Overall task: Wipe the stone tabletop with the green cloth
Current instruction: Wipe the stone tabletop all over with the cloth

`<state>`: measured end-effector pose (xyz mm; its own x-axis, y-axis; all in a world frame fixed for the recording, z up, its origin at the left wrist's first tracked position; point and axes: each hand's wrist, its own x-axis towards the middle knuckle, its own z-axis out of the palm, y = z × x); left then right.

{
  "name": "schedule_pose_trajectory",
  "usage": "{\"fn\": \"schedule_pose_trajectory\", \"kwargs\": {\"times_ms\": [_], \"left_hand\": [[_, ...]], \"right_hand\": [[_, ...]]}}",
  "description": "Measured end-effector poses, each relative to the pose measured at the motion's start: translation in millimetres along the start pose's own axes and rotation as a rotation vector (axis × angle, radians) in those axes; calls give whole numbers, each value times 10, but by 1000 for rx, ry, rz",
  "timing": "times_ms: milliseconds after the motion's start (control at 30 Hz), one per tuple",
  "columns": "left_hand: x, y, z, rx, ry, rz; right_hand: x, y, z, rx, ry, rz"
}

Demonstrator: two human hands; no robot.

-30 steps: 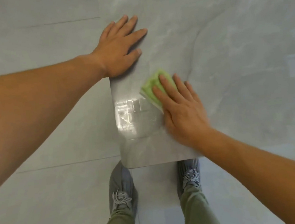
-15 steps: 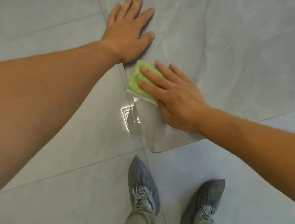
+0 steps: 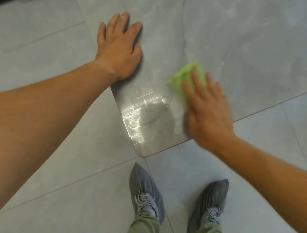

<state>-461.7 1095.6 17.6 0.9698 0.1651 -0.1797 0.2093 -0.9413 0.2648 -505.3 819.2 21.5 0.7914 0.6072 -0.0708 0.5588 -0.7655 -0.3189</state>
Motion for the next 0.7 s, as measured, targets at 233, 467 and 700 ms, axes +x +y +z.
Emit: {"fn": "schedule_pose_trajectory", "kwargs": {"times_ms": [233,467,700], "left_hand": [[8,-35,-78,-55,-70,-8],[-2,0,-146,-103,-111,-25],[-117,3,-185,-154,-105,-12]], "right_hand": [[59,266,-84,-43,-120,-277],[153,-221,87,-22,-72,-161],[215,297,-221,-33,-204,-425]]}}
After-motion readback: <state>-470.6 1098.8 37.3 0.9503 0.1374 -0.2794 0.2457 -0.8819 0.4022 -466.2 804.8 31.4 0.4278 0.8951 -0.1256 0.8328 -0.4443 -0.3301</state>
